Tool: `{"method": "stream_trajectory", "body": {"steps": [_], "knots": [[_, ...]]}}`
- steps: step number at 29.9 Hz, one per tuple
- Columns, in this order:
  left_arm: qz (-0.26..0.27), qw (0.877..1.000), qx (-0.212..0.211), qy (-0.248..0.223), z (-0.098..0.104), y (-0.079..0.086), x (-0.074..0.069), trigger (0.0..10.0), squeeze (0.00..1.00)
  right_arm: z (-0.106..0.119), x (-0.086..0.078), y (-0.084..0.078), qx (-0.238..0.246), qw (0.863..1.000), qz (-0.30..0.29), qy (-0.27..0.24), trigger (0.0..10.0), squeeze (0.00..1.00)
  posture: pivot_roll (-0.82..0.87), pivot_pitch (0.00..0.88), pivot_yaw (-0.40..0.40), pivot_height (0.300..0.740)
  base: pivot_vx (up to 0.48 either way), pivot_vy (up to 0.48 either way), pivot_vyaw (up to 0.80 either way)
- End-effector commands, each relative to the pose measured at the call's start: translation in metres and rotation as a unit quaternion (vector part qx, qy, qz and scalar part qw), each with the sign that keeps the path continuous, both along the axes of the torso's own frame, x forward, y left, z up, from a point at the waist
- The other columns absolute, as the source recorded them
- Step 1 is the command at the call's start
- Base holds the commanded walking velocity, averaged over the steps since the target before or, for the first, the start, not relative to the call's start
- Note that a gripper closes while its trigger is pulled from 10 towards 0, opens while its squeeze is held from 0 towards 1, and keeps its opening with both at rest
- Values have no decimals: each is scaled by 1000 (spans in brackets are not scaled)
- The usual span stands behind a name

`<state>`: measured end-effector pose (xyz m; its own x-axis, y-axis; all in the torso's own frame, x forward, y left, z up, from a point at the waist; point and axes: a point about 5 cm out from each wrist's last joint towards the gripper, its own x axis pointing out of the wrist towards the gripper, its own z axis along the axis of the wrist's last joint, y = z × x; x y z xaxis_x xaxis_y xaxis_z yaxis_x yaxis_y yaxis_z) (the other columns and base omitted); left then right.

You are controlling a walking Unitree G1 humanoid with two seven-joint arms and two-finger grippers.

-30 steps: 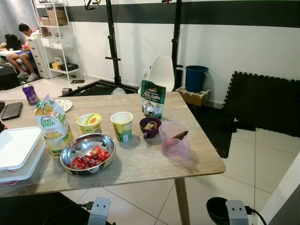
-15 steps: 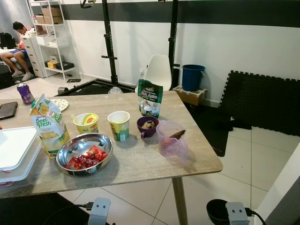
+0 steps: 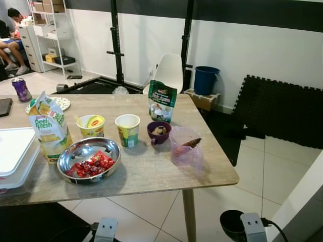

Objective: Restocking fridge

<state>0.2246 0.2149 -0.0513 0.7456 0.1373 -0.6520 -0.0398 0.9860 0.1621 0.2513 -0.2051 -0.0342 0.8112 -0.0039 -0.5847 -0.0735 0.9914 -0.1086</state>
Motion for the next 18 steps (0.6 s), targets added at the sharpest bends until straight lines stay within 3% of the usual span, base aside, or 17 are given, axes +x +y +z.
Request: {"method": "stream_trajectory", "body": {"steps": [1, 11, 18], "knots": [[-1, 1000, 1, 3, 0, 4, -2, 10000, 0, 1, 1, 1, 9, 1000, -6, -7, 10000, 0, 3, 71, -62, 740, 0, 0, 0], [-34, 999, -13, 4, 1, -8, 4, 10000, 0, -7, -9, 7, 38, 999, -6, 6, 10000, 0, -8, 73, -30, 740, 0, 0, 0], [-40, 999, -11, 4, 2, -7, 5, 10000, 0, -9, -13, 5, 40, 999, -12, 11, 10000, 0, -10, 77, -22, 740, 0, 0, 0]]}}
